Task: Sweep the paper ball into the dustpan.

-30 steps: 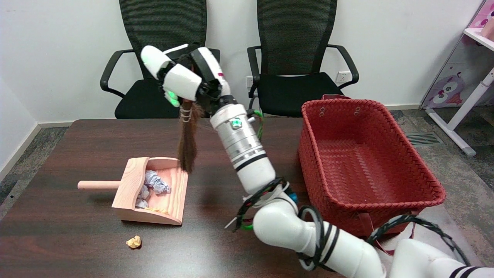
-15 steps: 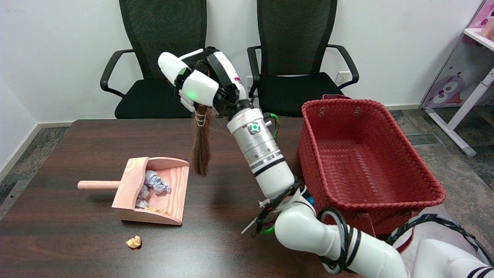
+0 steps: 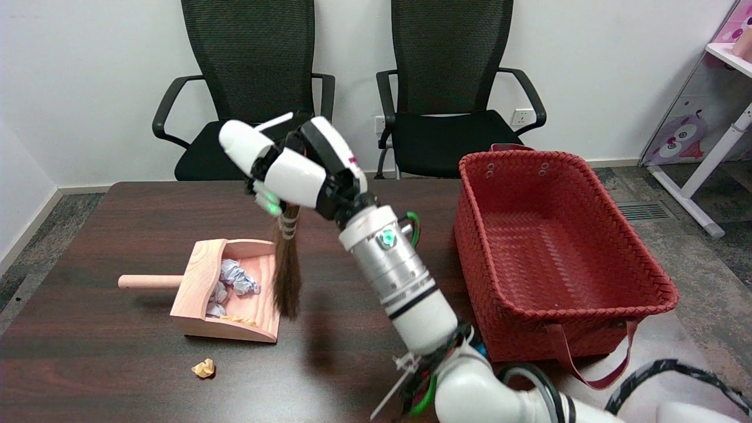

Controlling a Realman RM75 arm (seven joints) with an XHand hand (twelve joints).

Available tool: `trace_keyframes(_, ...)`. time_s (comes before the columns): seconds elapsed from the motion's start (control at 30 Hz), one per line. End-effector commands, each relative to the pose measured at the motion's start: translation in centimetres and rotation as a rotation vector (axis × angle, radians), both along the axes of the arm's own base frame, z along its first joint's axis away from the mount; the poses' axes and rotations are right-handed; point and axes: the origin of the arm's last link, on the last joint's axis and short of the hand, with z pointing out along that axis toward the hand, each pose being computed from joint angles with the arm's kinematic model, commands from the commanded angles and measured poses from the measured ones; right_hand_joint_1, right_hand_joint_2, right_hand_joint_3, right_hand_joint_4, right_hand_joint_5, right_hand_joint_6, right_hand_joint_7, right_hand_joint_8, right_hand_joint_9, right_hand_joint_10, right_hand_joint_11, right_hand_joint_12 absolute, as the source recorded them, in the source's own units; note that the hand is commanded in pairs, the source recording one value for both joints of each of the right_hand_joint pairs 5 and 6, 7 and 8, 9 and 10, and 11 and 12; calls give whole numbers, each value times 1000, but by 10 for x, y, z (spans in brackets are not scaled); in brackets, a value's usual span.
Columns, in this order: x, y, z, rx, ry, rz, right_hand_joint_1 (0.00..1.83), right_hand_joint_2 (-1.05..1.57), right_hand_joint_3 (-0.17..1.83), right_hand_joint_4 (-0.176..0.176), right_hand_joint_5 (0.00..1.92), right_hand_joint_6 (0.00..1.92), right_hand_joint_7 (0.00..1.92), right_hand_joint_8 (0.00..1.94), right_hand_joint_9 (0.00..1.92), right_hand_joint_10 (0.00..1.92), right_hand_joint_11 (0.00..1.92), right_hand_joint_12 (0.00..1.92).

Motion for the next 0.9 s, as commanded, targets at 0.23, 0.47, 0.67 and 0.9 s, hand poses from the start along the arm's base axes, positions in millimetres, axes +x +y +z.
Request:
trace_keyframes(0.23, -12, 61, -98, 226, -187, -212, 948, 1571, 1368, -15, 1920, 1920, 1920, 1920, 1920, 1920, 1920, 1920)
trace_keyframes(0.47, -13, 68, -132, 346, -171, -273, 917, 1571, 1347, -2, 1920, 1920, 1920, 1920, 1920, 1920, 1920, 1920)
trace_keyframes(0.67, -37, 65, -149, 448, -276, -423, 914, 1475, 1676, -2, 1920, 1920, 1920, 1920, 1920, 1920, 1920, 1920)
trace_keyframes(0.9, -65, 46, -154, 374, -263, -507, 914, 1336, 1769, -2, 1920, 1920, 1920, 1920, 1920, 1920, 1920, 1920)
